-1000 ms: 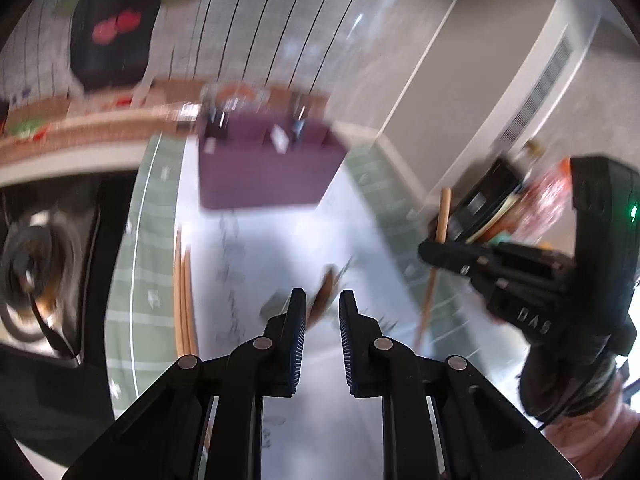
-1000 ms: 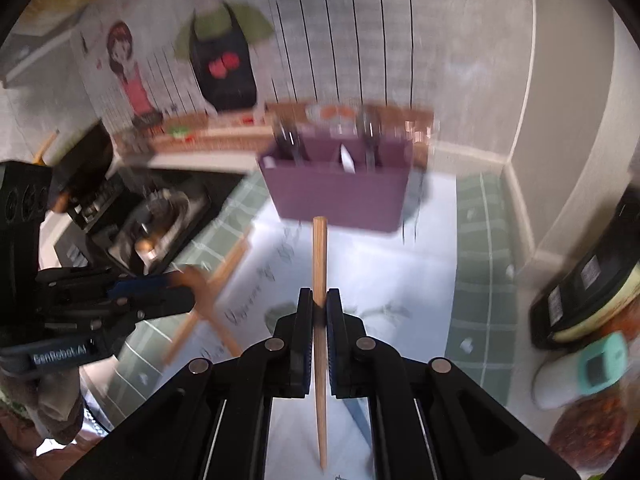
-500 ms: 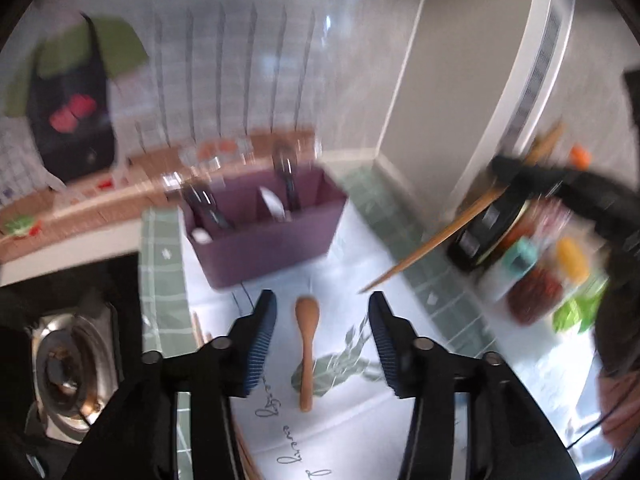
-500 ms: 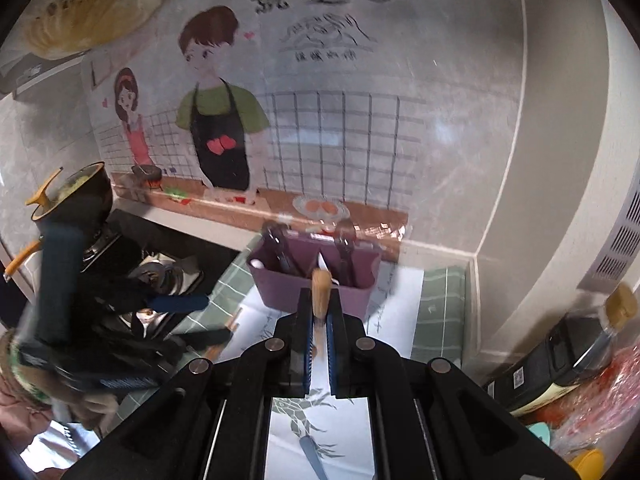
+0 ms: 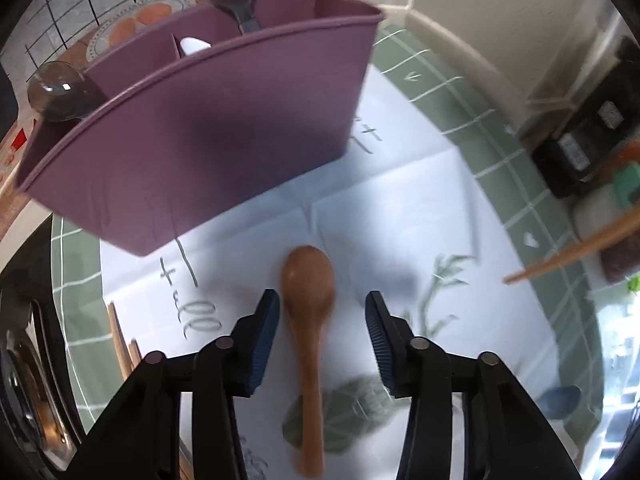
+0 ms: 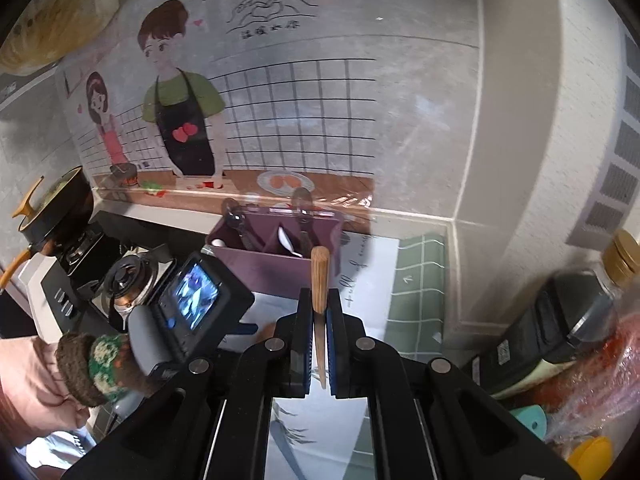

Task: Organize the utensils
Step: 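Carry the chopstick with the right tool while the left tool carries the wooden spoon toward the holder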

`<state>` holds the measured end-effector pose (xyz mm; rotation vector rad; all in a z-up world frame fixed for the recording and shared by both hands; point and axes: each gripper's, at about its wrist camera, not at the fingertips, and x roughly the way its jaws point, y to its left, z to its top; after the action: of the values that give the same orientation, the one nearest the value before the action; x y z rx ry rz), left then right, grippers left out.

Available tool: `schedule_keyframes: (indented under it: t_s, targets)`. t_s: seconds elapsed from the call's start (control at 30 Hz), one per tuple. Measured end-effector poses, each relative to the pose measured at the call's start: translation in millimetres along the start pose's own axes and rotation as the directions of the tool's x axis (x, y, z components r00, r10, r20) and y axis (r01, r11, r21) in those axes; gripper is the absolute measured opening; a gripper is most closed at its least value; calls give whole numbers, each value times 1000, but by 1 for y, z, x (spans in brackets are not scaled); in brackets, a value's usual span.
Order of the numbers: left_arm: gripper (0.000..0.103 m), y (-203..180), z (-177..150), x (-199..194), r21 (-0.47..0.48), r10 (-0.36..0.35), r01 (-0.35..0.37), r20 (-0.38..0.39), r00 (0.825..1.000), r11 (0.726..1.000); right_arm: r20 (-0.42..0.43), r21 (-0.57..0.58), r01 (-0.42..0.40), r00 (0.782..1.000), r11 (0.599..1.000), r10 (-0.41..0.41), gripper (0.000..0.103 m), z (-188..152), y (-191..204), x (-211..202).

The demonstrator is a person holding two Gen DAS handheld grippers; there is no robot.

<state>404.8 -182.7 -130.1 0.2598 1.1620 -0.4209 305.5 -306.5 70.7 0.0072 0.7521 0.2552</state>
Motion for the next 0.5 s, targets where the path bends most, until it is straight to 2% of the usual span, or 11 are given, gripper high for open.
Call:
schedule_keyframes:
  t_s: [0.17, 0.23, 0.33, 0.4, 0.5]
  targets:
    - [31, 7, 8, 7, -41, 4, -4, -4, 1000, 999, -12, 23, 4, 1000, 1000, -4, 5, -6, -10, 0]
    - [31, 9, 5, 4, -62, 9, -8, 14, 1000, 998, -11, 25, -1, 1000, 1000, 1, 5, -7, -10, -1]
    - [31, 14, -9, -18, -104, 29, -19, 102, 994, 994, -7, 19, -7, 1000, 1000, 7, 5, -5, -5, -1]
    - [31, 17, -20, -44, -132, -5, 27, 171, 985, 991, -7, 11, -8, 1000, 1000, 8, 5, -4, -1, -1]
    - [31, 25, -37, -93, -174, -27, 82, 299, 954, 981, -5, -2, -13, 1000, 1000, 13, 5, -1, 6, -1]
